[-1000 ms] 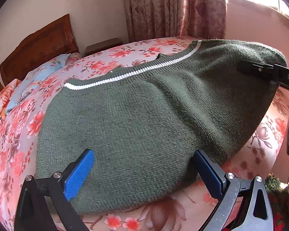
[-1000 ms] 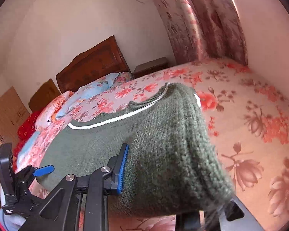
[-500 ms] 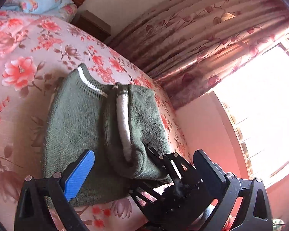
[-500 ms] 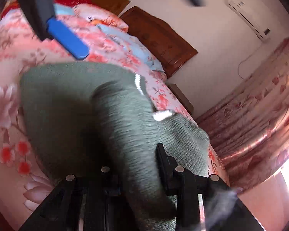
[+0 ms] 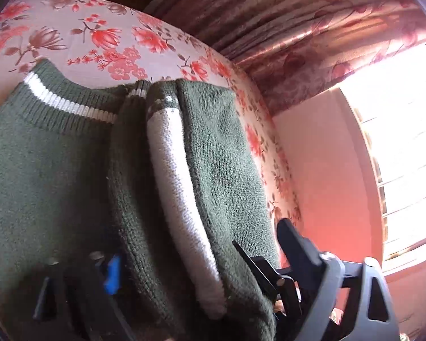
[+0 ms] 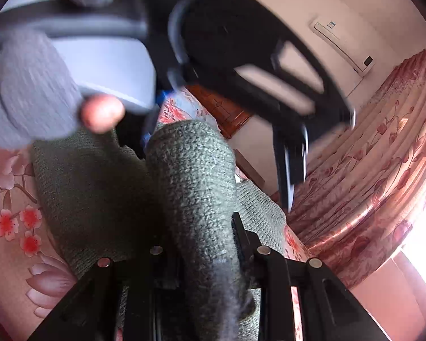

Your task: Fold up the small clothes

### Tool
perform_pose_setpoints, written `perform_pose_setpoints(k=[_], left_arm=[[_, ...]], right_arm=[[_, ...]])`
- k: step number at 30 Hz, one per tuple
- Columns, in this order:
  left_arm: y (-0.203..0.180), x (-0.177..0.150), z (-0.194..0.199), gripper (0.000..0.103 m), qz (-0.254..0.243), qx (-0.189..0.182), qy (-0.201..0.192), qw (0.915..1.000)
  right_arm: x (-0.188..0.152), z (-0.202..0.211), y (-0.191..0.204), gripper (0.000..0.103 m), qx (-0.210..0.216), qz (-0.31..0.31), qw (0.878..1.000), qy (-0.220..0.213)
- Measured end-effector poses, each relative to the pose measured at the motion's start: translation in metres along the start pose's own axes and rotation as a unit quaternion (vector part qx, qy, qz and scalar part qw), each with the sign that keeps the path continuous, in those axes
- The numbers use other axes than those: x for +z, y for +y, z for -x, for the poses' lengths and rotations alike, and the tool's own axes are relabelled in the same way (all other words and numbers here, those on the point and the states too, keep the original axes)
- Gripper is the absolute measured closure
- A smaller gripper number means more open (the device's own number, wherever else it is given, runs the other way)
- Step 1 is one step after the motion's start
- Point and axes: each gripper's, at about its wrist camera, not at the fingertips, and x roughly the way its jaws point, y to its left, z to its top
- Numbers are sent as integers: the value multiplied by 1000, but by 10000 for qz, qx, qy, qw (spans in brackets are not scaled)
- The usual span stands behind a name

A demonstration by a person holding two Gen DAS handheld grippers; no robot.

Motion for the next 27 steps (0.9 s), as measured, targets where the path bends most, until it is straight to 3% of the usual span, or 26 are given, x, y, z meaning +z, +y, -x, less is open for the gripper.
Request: perform_pose_setpoints(k=[1, 2, 3, 9, 12, 16, 18, 21, 23, 25, 27], left_arm=[[-1, 0, -6, 40, -32, 221, 74, 9997], [-1, 1, -8, 87, -38, 295, 69, 9995], [-2, 0, -6, 103, -98, 316, 0, 9995], [-9, -13, 22, 103, -254, 458, -510, 9973], [-14, -9, 27, 103, -258, 368, -633, 9970], [-22, -7, 28, 103, -296, 338, -716, 9964], [-27, -4, 26, 103, -257, 323, -764, 9962], [-32, -7, 35, 103, -227, 202, -896, 9955], [-38, -11, 51, 103, -246, 26, -1063, 9940], [-40, -17, 75, 103, -265, -65, -1329, 9908], [-29, -26, 97, 103, -207, -173, -1568, 9873]], right_arm=[[-1, 0, -3, 71, 76, 3, 10000, 43], [-2, 2, -4, 70, 199, 9, 9997, 123], [-4, 3, -6, 69, 274, -18, 9994, 202], [-41, 52, -48, 59, 663, -828, 9941, -242], [-75, 63, -72, 58, 776, -1461, 9862, 40], [-105, 57, -94, 55, 1318, -2381, 9614, 406], [-105, 52, -96, 55, 1610, -2616, 9511, 335], [-97, 33, -86, 55, 1443, -2694, 9492, 757], [-98, 21, -88, 55, 1702, -2957, 9363, 831], [-90, 24, -80, 55, 1964, -3001, 9309, 694], [-80, 27, -78, 55, 2049, -2904, 9335, 486]])
